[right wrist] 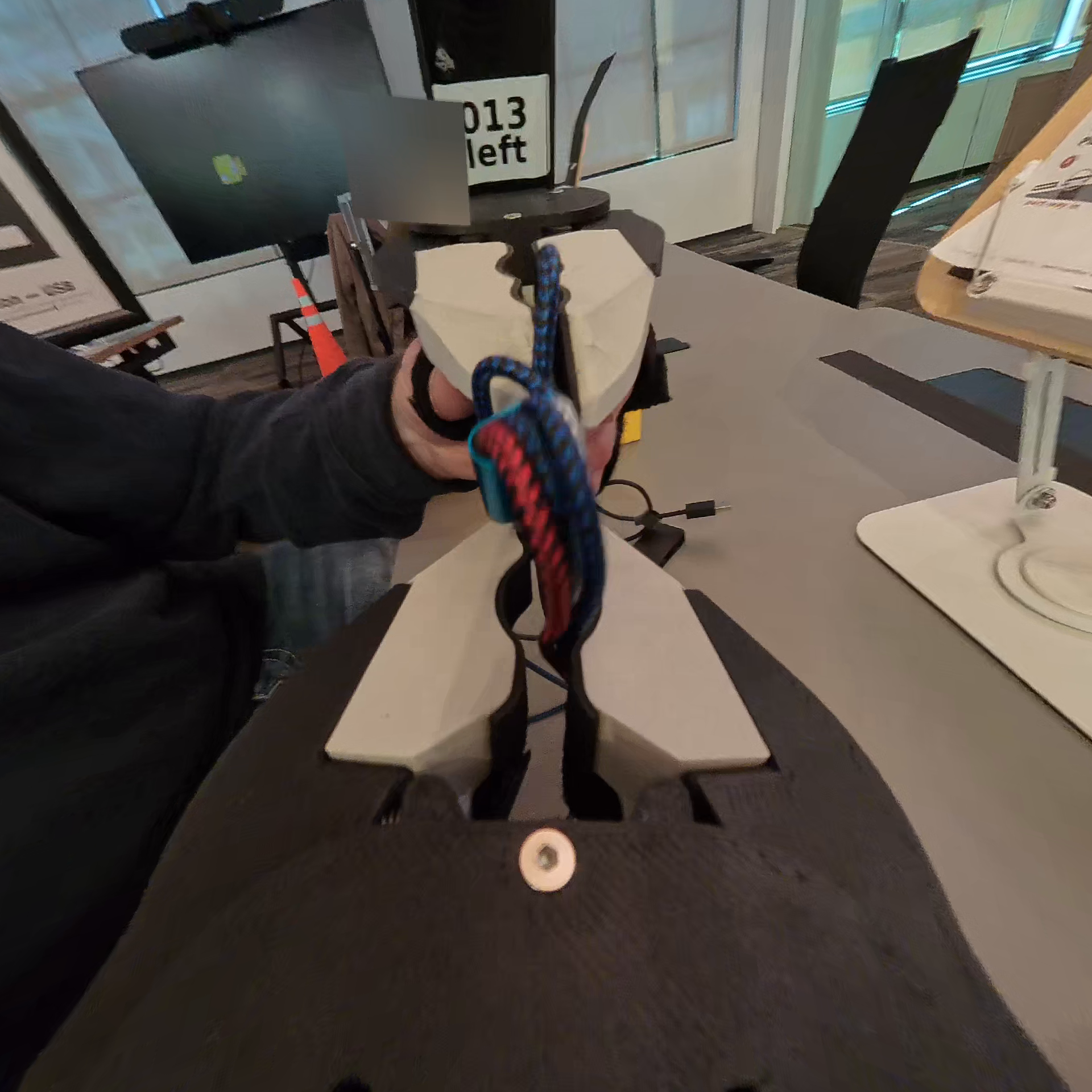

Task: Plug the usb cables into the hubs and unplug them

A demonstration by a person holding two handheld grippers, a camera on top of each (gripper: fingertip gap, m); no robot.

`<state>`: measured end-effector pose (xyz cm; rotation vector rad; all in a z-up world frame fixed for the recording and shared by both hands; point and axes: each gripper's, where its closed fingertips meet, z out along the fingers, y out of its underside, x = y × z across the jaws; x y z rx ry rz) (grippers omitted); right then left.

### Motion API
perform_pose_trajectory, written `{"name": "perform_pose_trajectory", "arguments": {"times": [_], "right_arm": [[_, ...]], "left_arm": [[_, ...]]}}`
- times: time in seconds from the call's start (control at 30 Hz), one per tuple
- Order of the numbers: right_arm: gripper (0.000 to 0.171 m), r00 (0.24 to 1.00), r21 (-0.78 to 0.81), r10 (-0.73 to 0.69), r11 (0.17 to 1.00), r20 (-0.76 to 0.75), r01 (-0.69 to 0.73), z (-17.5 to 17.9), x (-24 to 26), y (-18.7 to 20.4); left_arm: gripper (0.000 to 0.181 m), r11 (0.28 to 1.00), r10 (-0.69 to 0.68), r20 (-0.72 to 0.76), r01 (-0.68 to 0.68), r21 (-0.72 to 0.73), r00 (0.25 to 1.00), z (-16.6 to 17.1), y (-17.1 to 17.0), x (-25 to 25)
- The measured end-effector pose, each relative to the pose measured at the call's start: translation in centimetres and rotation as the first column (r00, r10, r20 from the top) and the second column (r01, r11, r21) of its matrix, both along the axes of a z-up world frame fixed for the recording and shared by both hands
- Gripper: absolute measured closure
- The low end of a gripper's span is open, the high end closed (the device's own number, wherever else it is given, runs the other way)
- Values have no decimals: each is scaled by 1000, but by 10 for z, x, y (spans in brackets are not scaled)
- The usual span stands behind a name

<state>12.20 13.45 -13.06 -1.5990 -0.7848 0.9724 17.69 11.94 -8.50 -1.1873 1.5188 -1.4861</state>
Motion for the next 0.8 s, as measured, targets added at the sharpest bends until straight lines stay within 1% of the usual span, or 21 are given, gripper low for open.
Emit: {"name": "perform_pose_trajectory", "arguments": {"times": [0.1,0.23,0.33,0.4,0.47,0.53,0.57,0.63,0.7,0.73,0.77,0.8], "right_arm": [[167,998,5,-43,999,37,43,-3,5,4],[167,987,38,-143,989,77,141,-1,19,11],[165,981,47,-168,985,102,164,-3,20,15],[161,984,36,-146,989,98,144,-5,16,15],[161,985,42,-139,990,100,135,-6,12,17],[164,988,34,-119,993,100,116,-8,8,17],[170,990,37,-106,994,95,102,-7,5,16],[171,989,35,-105,994,102,102,-8,5,16],[171,992,17,-105,994,74,104,-6,6,17],[171,994,3,-105,995,42,104,-4,7,18],[171,995,-8,-102,995,-1,102,0,9,18],[171,993,-25,-112,994,-49,111,4,13,20]], "left_arm": [[180,1000,17,-8,-17,9,1000,0,3,1],[181,1000,23,-7,-23,7,1000,2,4,2],[181,1000,19,-11,-19,2,1000,1,2,6],[180,1000,12,-17,-12,-4,1000,-1,0,9],[180,1000,0,-29,0,4,1000,-3,-3,12],[180,1000,-10,-52,11,16,999,-5,-6,13],[180,1000,-13,-57,14,20,998,-5,-6,14],[180,1000,-21,-71,22,9,997,-5,-5,14],[179,1000,1,-71,0,21,997,-2,0,13],[171,999,25,-65,-22,44,998,0,3,12],[158,996,54,-57,-50,68,997,2,6,10],[148,991,88,-61,-81,104,994,2,9,7]]}}
